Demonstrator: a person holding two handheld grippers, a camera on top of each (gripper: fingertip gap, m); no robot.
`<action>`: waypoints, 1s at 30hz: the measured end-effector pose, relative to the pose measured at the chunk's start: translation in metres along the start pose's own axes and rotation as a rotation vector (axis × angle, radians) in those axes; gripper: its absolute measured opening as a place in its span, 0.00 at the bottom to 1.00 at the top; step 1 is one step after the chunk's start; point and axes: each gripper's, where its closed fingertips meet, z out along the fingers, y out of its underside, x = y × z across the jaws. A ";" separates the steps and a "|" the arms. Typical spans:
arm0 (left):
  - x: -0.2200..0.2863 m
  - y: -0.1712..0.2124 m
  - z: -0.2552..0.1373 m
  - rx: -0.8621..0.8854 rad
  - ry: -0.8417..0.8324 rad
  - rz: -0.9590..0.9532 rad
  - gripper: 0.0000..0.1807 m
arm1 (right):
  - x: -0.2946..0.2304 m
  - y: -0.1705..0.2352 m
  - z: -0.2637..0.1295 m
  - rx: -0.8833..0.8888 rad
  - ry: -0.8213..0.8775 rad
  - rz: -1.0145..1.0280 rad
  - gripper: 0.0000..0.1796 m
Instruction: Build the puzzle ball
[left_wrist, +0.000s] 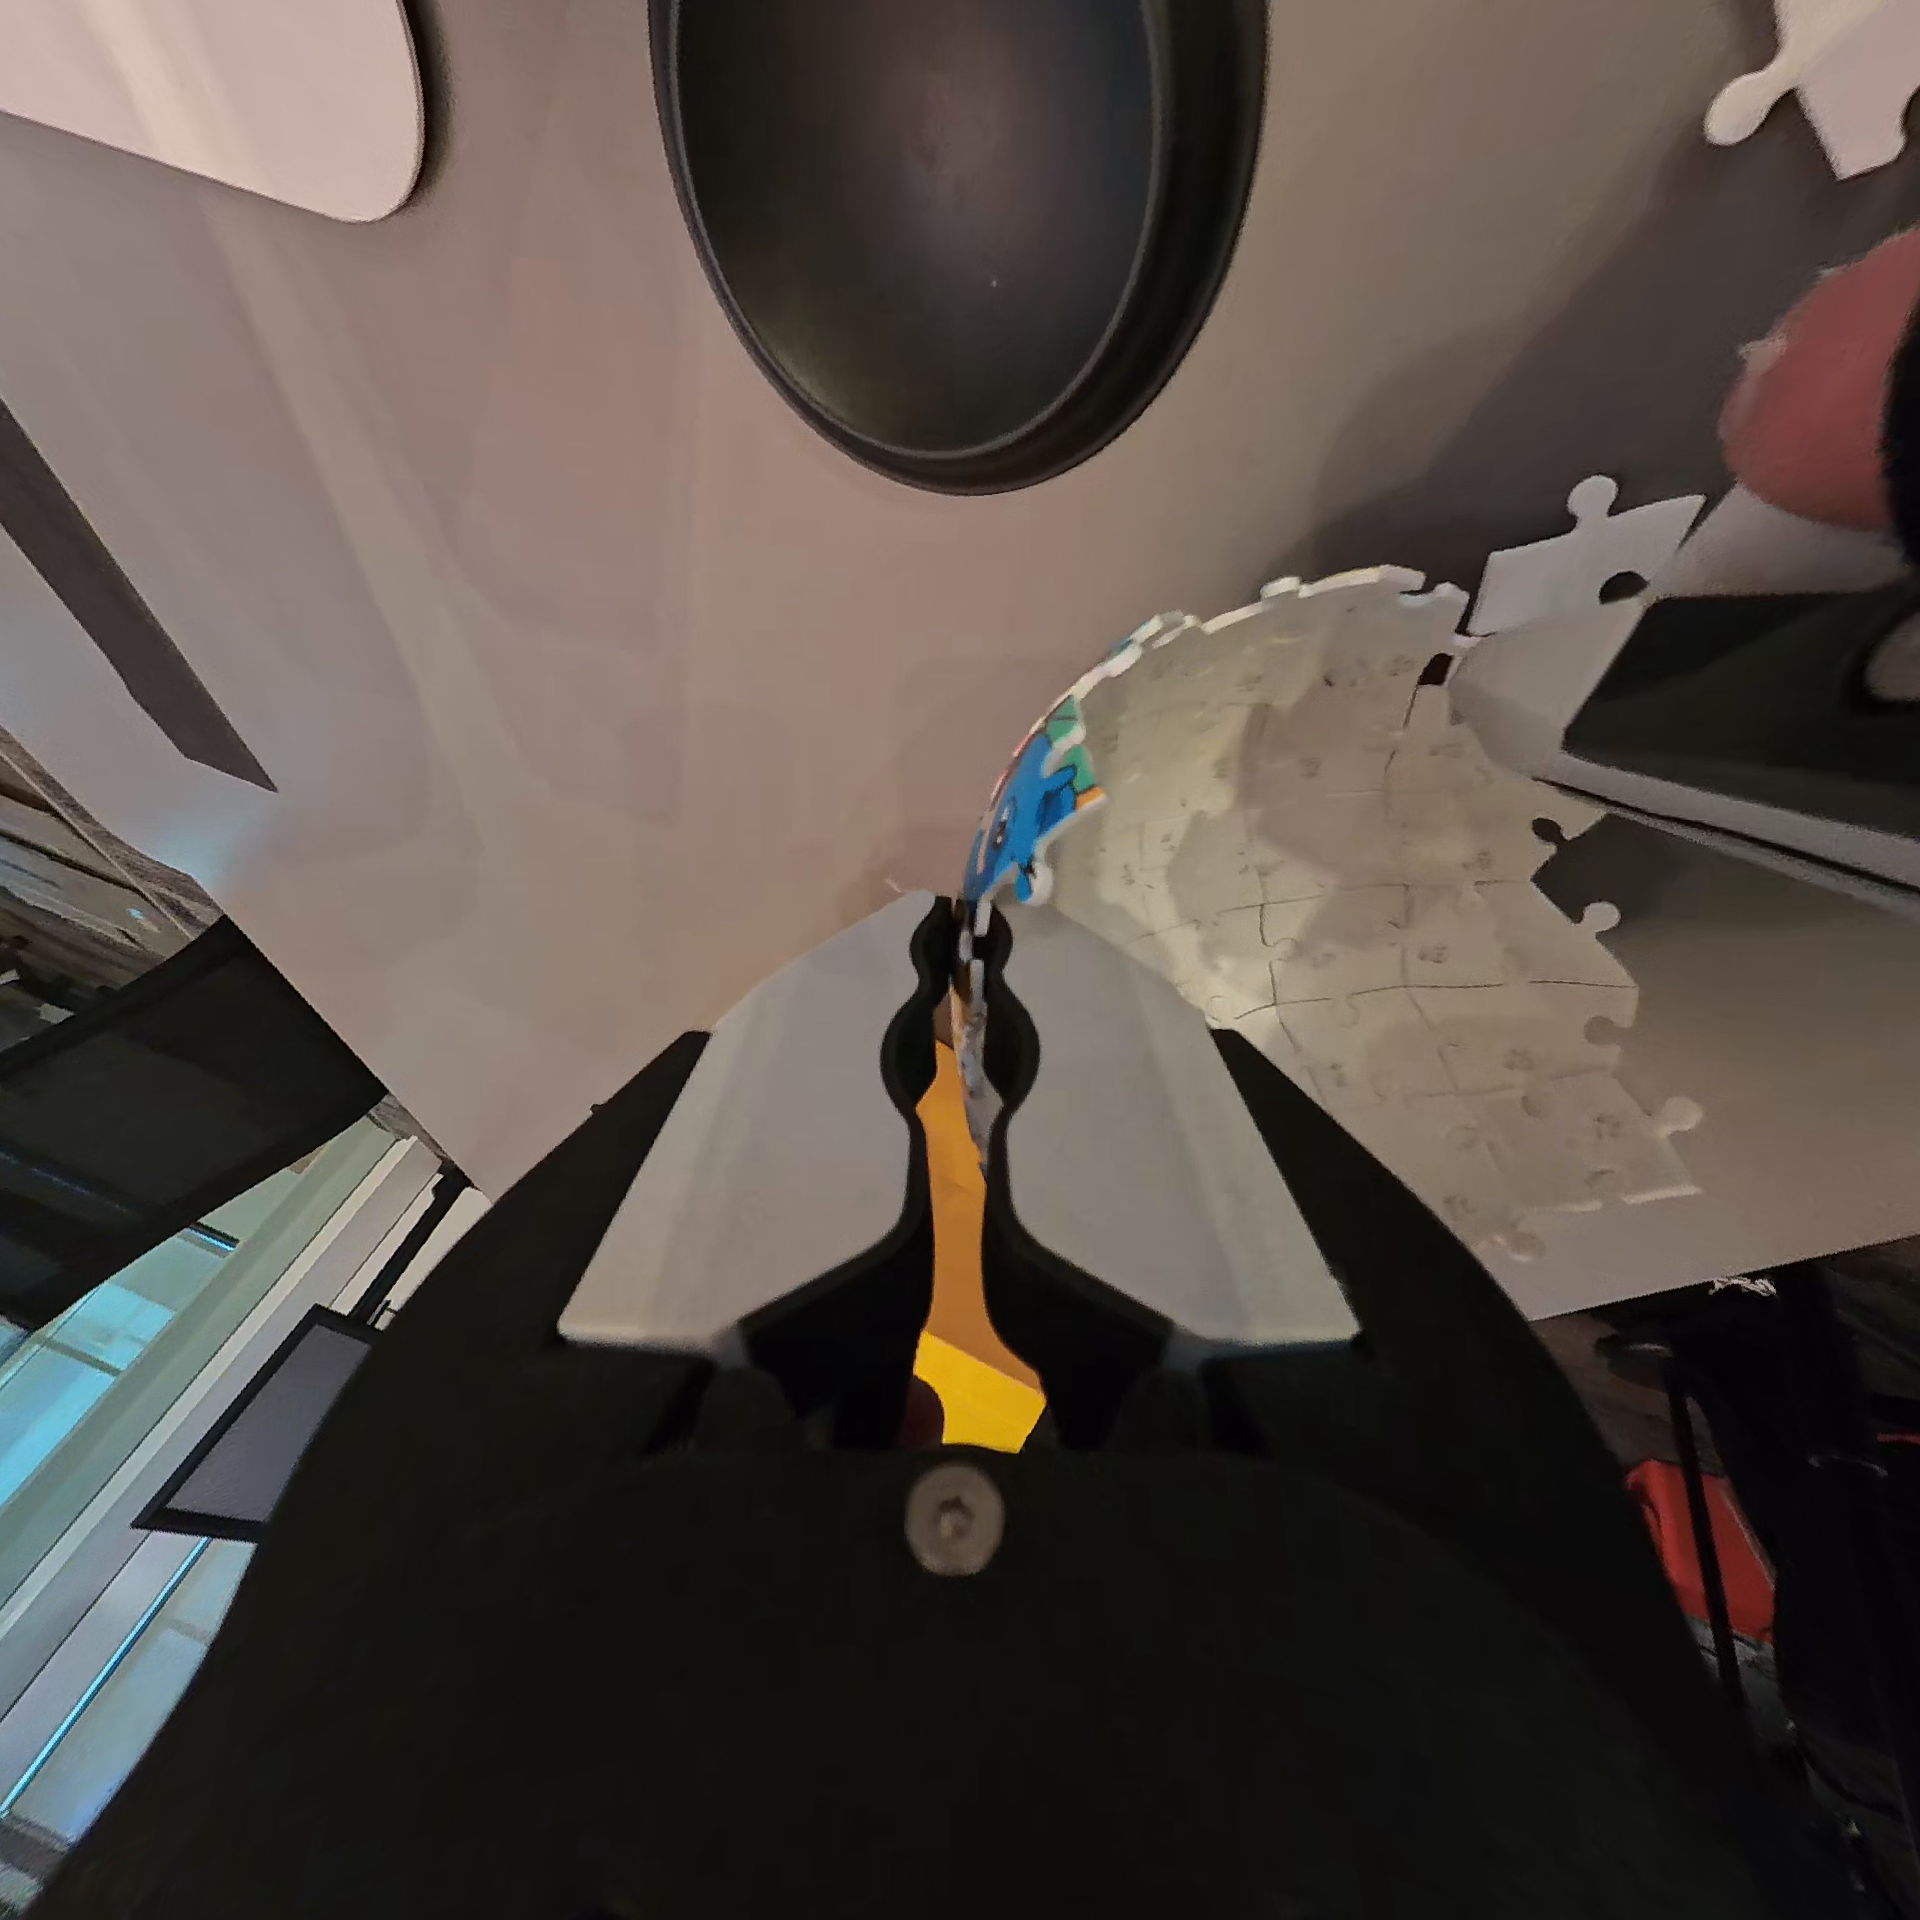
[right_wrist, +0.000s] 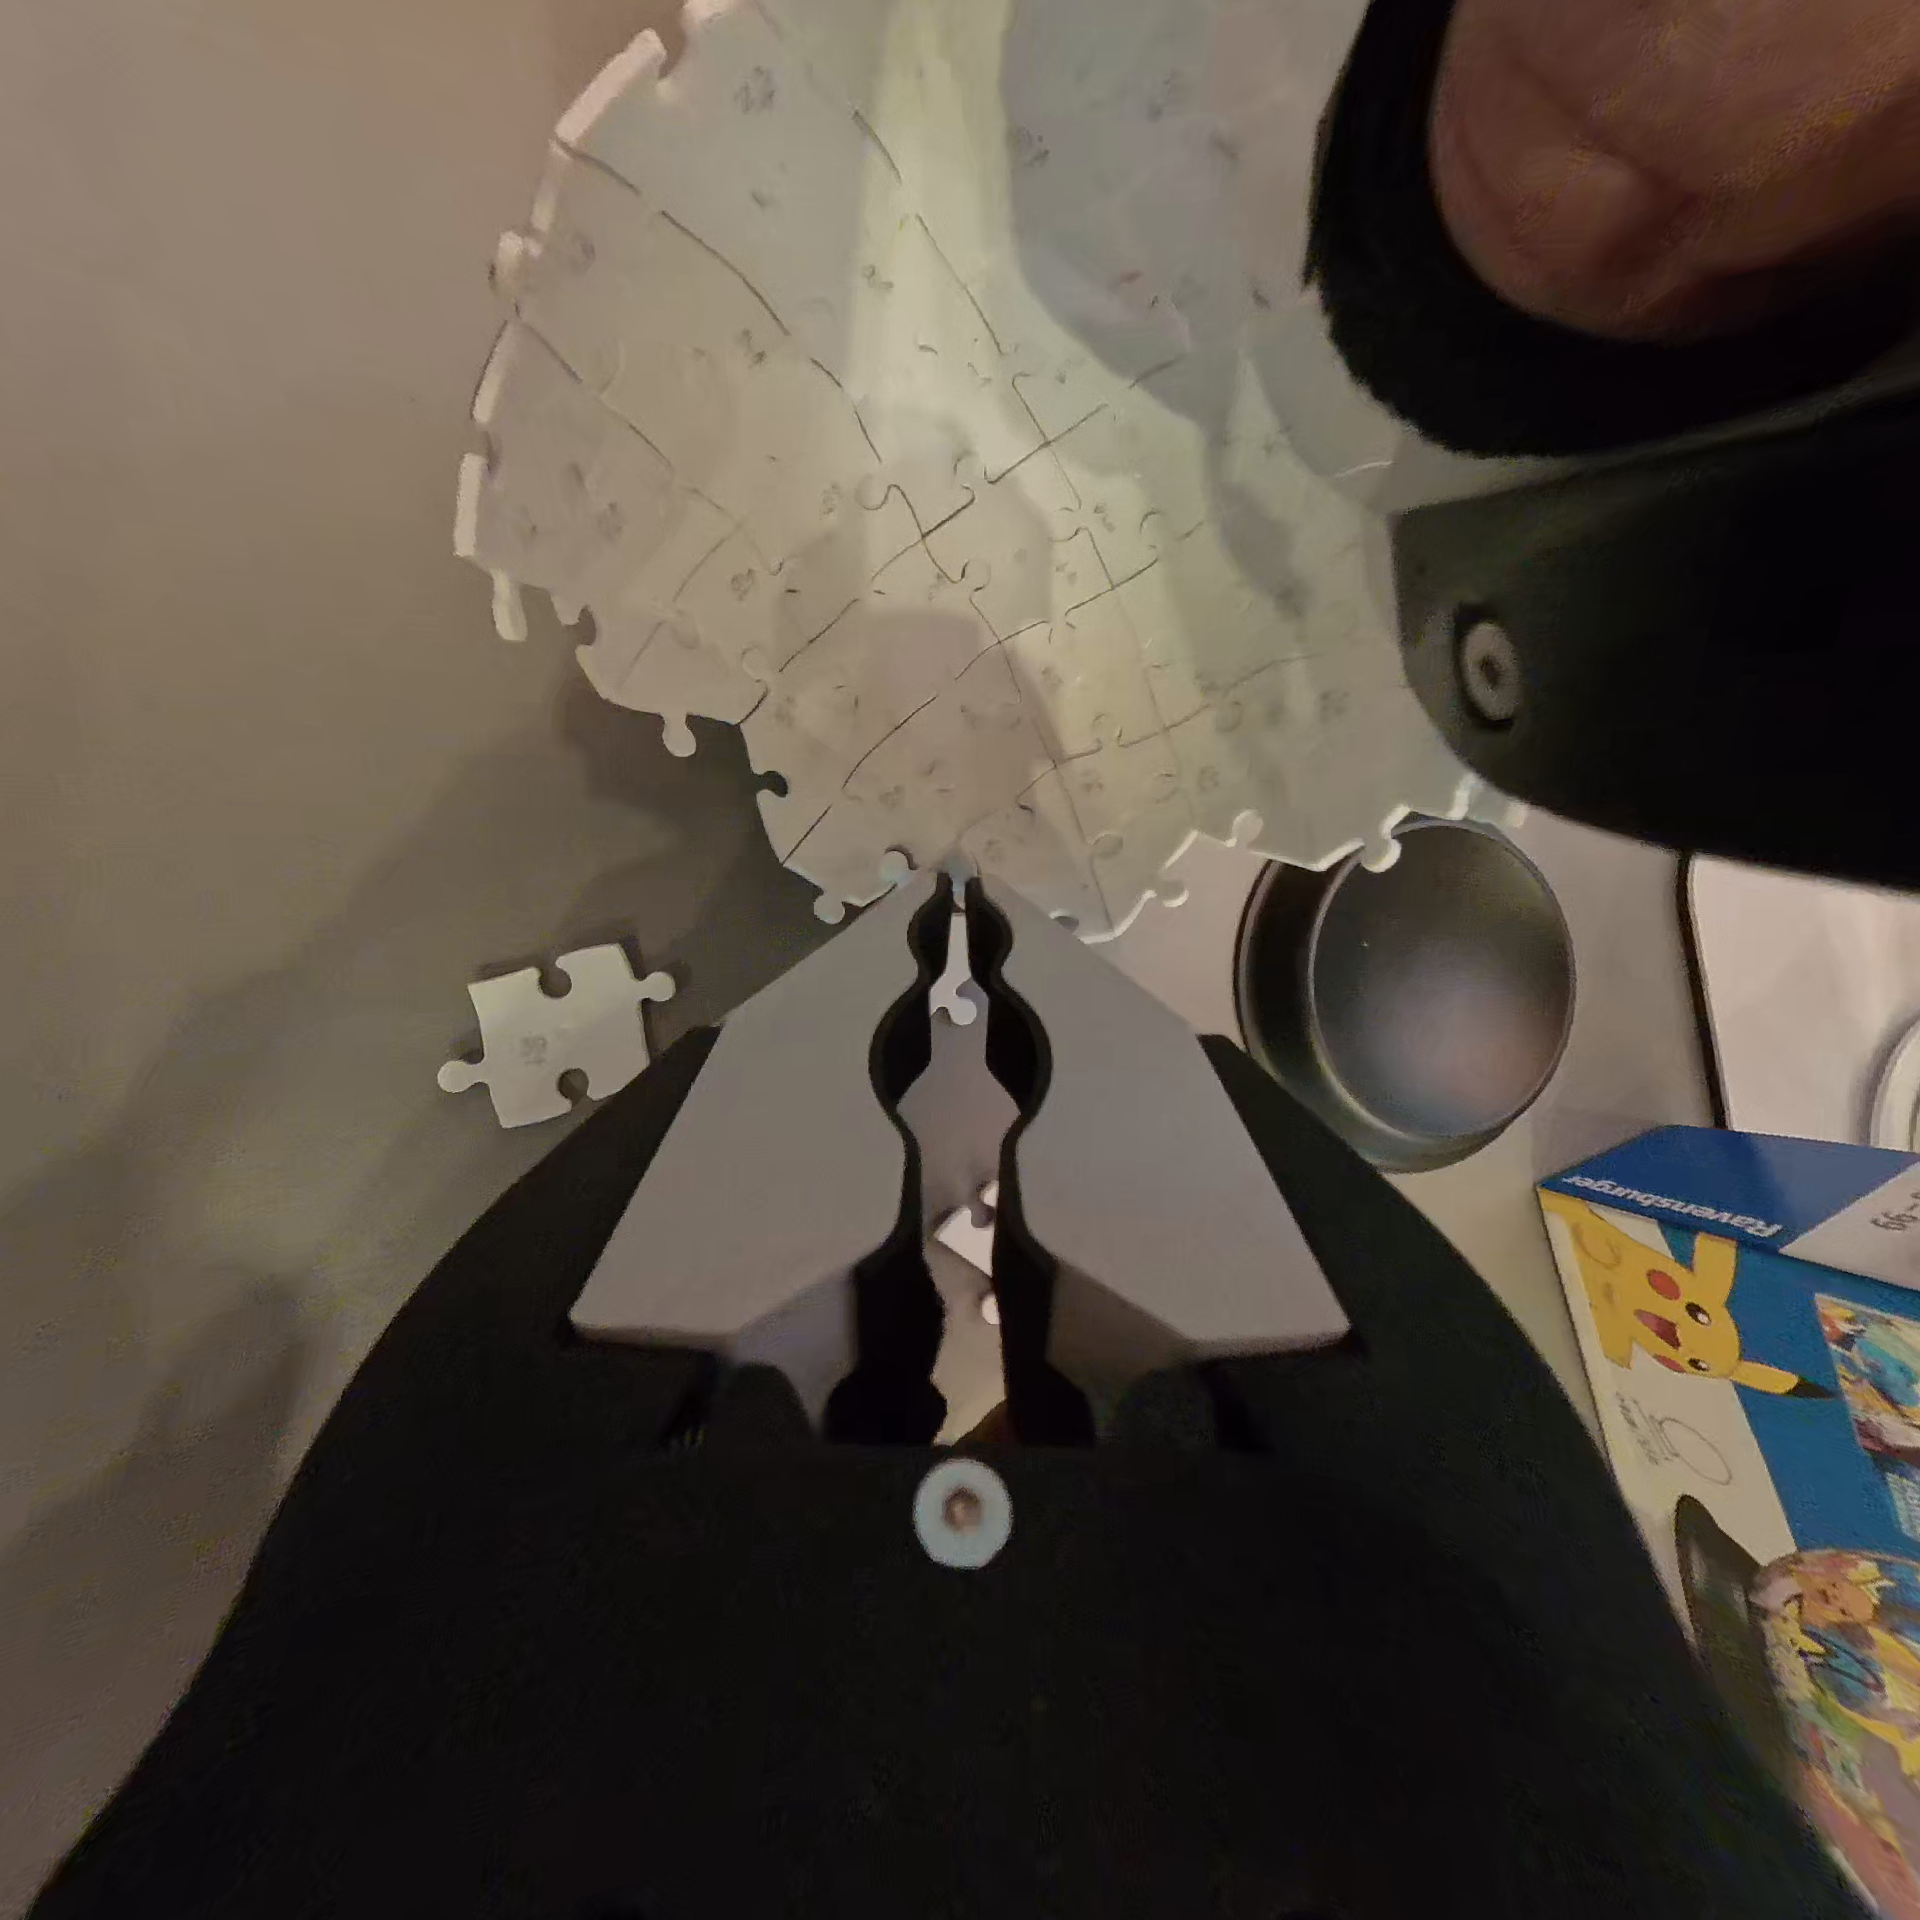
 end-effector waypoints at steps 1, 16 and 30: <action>0.000 0.000 0.000 -0.002 -0.002 0.001 0.02 | 0.000 0.000 0.000 0.003 0.002 -0.002 0.00; -0.001 -0.003 -0.005 -0.018 -0.040 0.020 0.02 | 0.001 -0.002 0.002 0.004 0.039 -0.068 0.00; -0.002 -0.006 -0.012 -0.024 -0.064 0.034 0.03 | 0.003 -0.002 0.004 -0.010 0.082 -0.131 0.00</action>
